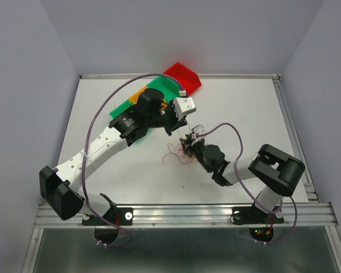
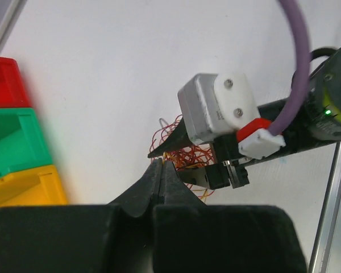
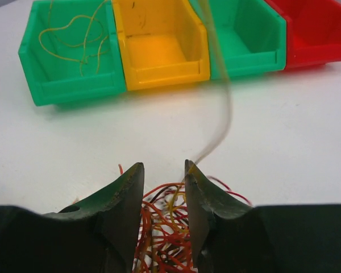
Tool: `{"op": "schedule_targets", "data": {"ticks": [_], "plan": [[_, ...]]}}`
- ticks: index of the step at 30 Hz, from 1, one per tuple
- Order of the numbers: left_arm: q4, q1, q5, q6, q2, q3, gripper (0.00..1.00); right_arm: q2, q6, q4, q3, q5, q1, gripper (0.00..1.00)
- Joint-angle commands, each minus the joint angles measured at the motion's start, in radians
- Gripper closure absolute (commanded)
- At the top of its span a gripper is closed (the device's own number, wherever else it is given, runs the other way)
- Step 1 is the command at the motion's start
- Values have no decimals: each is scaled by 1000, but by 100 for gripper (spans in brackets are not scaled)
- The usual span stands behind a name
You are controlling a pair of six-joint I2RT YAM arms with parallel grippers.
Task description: Untangle the cables
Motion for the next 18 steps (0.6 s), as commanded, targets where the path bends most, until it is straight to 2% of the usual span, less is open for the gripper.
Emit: {"op": "schedule_targets", "data": {"ticks": [1, 9, 13, 18], "plan": [[-38, -6, -49, -7, -107, 187, 100, 69, 39, 199, 13, 20, -5, 60], [-166, -6, -246, 20, -120, 652, 100, 87, 114, 288, -81, 77, -27, 60], [-163, -6, -329, 50, -125, 802, 100, 66, 141, 302, -148, 111, -40, 60], [-152, -6, -301, 59, -115, 895, 100, 12, 177, 314, -216, 151, -45, 60]]}}
